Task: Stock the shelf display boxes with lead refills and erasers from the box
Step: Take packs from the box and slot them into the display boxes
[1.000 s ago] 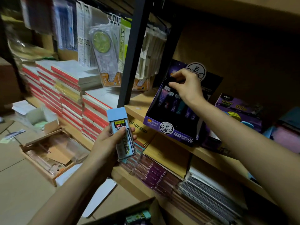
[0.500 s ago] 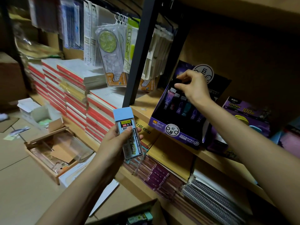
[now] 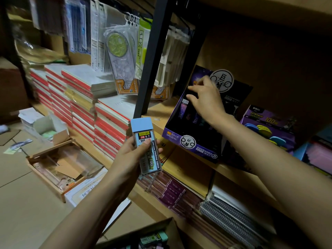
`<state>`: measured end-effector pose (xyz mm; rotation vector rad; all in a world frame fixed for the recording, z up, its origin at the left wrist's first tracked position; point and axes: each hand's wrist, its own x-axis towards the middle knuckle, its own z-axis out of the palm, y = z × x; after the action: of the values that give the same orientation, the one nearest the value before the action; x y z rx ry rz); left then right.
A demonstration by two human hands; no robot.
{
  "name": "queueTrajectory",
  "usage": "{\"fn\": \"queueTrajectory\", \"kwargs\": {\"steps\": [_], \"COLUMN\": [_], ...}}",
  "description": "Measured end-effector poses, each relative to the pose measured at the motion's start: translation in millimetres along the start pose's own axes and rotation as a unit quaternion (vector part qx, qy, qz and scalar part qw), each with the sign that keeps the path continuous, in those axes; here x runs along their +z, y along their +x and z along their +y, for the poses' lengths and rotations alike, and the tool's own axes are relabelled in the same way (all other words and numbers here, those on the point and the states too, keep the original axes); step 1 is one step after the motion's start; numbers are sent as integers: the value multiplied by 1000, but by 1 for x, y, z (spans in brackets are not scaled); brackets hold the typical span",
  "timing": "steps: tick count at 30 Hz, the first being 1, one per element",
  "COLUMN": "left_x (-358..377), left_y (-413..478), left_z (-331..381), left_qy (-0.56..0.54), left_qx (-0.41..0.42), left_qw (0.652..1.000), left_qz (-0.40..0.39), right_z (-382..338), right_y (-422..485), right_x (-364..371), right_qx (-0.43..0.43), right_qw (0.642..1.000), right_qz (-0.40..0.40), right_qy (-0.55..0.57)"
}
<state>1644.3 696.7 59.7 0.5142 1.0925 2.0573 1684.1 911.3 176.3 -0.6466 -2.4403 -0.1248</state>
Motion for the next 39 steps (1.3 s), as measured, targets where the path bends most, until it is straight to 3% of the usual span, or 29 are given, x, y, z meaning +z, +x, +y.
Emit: {"fn": "queueTrajectory", "kwargs": {"steps": [2, 5, 10, 14, 19, 21, 29, 35, 39], "left_x": [3, 8, 26, 45, 82, 98, 117, 121, 124], "left_y": [-3, -8, -18, -25, -32, -34, -38, -43, -49], "left_z": [2, 2, -3, -12, -28, -34, -57, -73, -83], "left_qy": [0, 27, 94, 154, 172, 159, 152, 179, 181], "left_qx": [4, 9, -13, -5, 17, 17, 19, 11, -4], "left_qw": [1000, 999, 992, 984, 978, 980, 979, 971, 970], "left_qz": [-15, -39, -88, -94, -113, -119, -131, -159, -165], "right_z": [-5, -24, -48, -30, 5, 23, 114, 178, 212], "right_y": [-17, -61, -124, -146, -163, -169, -193, -240, -272], "right_x": [-7, -15, -25, -40, -69, -85, -155, -188, -199], "right_qx": [-16, -8, 118, 210, 251, 250, 246, 284, 301], "right_qw": [1000, 986, 873, 813, 793, 799, 878, 898, 904], "right_qz": [-7, -34, -126, -122, -92, -61, 89, 197, 206], "right_qy": [-5, 163, 456, 528, 547, 544, 401, 273, 224]}}
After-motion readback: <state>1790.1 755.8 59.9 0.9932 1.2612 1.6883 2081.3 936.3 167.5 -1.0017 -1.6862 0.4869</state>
